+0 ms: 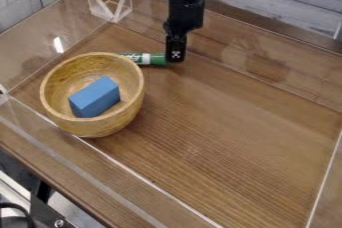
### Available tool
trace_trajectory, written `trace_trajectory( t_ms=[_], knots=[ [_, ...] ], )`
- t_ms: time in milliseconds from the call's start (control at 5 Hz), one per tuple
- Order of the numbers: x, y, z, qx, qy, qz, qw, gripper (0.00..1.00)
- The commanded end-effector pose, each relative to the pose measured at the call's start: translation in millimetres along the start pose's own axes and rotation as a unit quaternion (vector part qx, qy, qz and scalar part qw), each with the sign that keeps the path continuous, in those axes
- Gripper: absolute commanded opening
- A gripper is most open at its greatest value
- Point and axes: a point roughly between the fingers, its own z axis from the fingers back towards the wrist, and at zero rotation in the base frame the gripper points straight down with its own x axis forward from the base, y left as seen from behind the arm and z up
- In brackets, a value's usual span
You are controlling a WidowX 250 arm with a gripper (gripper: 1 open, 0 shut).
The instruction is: Put the green marker in the brown bowl
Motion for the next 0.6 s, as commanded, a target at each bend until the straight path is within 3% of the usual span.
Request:
trace_trajectory(
  t_ms=[0, 400],
  knots=[
    [-2.2, 4.6, 46.3, 0.047, -0.016, 0.008, 0.9987, 0.00],
    [-9.0, -0.7, 63.7, 0.048, -0.012, 0.017, 0.9986, 0.00]
  ],
)
